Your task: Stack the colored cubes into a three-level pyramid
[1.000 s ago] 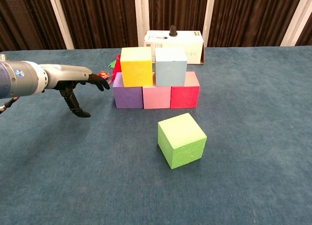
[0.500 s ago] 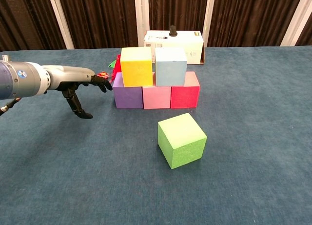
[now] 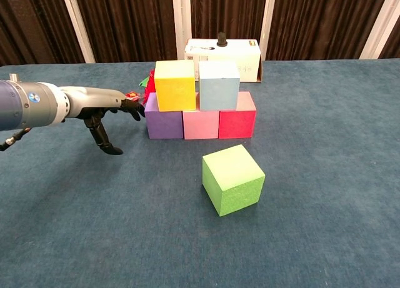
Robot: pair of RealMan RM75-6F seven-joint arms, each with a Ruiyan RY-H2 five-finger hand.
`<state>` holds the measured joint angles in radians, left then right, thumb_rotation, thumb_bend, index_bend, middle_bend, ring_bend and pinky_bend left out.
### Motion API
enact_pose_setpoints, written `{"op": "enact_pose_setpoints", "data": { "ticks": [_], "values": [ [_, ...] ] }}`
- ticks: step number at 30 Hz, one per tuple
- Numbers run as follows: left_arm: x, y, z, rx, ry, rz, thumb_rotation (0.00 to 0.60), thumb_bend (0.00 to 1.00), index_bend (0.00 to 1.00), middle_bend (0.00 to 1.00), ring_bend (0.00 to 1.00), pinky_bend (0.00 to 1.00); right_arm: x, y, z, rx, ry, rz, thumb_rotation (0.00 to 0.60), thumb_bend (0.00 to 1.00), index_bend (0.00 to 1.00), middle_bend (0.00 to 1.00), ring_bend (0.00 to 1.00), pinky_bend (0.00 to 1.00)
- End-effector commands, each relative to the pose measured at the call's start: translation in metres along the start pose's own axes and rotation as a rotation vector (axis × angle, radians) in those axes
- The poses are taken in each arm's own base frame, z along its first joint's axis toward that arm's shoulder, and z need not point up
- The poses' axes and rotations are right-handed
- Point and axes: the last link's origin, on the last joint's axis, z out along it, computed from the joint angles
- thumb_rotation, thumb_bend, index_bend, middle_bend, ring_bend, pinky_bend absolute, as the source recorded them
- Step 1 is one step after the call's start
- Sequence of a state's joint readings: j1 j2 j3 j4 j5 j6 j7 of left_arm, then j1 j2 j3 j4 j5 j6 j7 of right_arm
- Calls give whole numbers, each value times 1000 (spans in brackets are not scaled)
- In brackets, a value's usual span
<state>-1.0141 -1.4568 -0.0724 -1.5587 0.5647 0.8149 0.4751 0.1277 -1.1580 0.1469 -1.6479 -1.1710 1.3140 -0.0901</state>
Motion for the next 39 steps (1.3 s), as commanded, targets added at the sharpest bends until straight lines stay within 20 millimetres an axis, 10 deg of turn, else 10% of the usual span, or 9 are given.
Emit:
{"op": "enact_pose_setpoints", "data": {
  "ticks": [1, 39],
  "values": [
    [0, 2, 0, -3, 2, -1, 600, 356, 107, 82, 0, 0, 0, 0, 0, -1, 0, 0, 600, 242, 74, 82, 0, 0],
    [19, -20, -14, 73, 38, -5, 600, 354, 184, 81, 0, 0, 0, -1, -1, -3, -2, -1, 600, 242, 74, 82, 0, 0]
  ]
}}
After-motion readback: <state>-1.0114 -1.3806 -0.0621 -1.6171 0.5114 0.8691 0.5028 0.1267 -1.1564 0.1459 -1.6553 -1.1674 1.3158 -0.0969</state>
